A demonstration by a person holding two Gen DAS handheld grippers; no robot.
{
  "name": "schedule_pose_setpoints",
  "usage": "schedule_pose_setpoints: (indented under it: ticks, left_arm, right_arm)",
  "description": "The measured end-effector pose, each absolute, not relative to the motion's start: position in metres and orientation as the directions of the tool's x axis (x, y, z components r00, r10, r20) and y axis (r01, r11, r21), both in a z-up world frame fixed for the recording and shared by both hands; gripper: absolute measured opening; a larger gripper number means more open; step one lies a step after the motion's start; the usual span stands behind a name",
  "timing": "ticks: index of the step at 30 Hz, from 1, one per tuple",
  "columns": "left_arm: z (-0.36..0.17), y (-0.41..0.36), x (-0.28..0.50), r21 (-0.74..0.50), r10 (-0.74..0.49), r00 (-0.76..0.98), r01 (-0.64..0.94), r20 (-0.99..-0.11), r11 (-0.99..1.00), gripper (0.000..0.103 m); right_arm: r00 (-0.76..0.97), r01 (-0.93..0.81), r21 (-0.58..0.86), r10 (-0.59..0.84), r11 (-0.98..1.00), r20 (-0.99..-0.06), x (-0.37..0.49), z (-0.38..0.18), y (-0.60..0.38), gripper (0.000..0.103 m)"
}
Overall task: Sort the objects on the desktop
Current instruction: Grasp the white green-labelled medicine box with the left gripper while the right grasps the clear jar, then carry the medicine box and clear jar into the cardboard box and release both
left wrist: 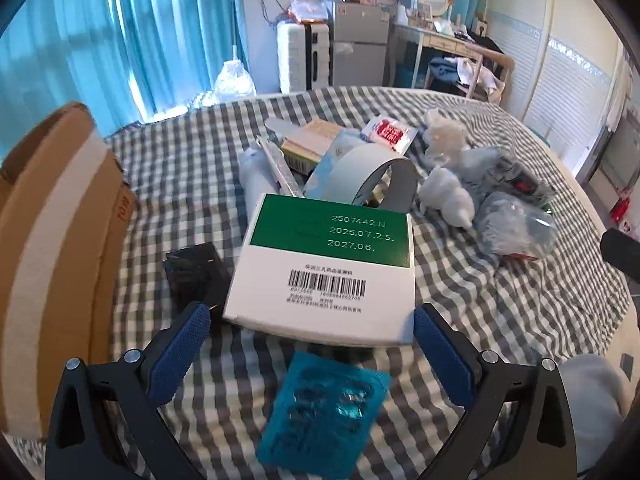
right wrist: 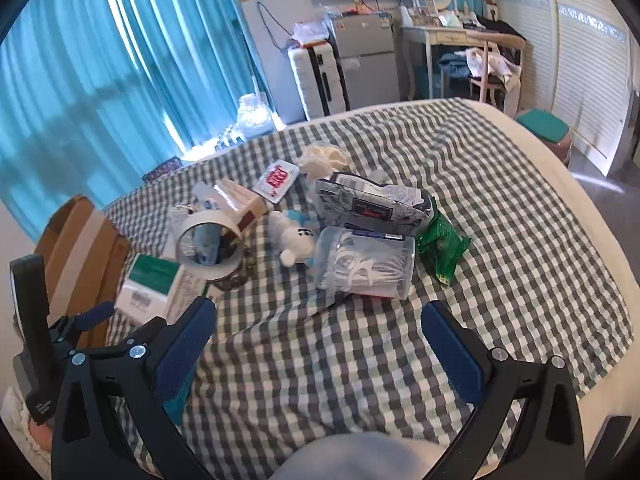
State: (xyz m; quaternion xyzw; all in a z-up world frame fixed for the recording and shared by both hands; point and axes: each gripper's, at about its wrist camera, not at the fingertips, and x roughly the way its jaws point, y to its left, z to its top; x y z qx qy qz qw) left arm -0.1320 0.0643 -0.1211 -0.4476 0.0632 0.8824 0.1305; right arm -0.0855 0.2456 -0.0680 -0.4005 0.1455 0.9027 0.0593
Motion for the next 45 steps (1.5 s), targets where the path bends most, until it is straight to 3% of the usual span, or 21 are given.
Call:
schedule_pose_setpoints:
  ticks: [10,20,23,25,34,45]
  left_arm:
    - [-0.155,0.078,-0.156,0.031,0.145,-0.530,-0.308,-0.835,-0.951,0.103]
    - [-0.169,0.077,-0.165,-0.025,0.185,-0.506,-0.307,-0.842,-0.952,0.103]
    - [-0.170,0.080,-0.166,-0.029,0.186,-0.512,-0.299,-0.838,-0.954,0.102]
    - [-0.168,0.078,-0.168,-0.033,0.189,-0.519,-0.295,-0.834,-0.955,0.099]
    - [-0.137,0.059,-0.160,-0.065,0.220,-0.546,-0.289,-0.809,-0.955,0.097]
    - [-0.069,0.031,-0.128,-0.072,0.209,-0.619,-0.239,-0.757,-0.968,0.097]
  right_arm:
    - [-0.570,-0.348,0.198,0.039,-0.916,-0.820,-0.142,-0.107,0.271,0.103]
    - [-0.485,-0.416,0.160,0.070,-0.895,-0.872,-0.180,-0.141,0.277,0.102]
    - [-0.460,-0.429,0.155,0.068,-0.890,-0.885,-0.186,-0.149,0.279,0.088]
    - [-0.460,-0.439,0.168,0.060,-0.883,-0.886,-0.185,-0.151,0.282,0.088]
    - [-0.484,-0.422,0.170,0.063,-0.890,-0.873,-0.164,-0.133,0.274,0.088]
    - [-0.564,-0.347,0.166,0.064,-0.923,-0.823,-0.114,-0.069,0.230,0.088]
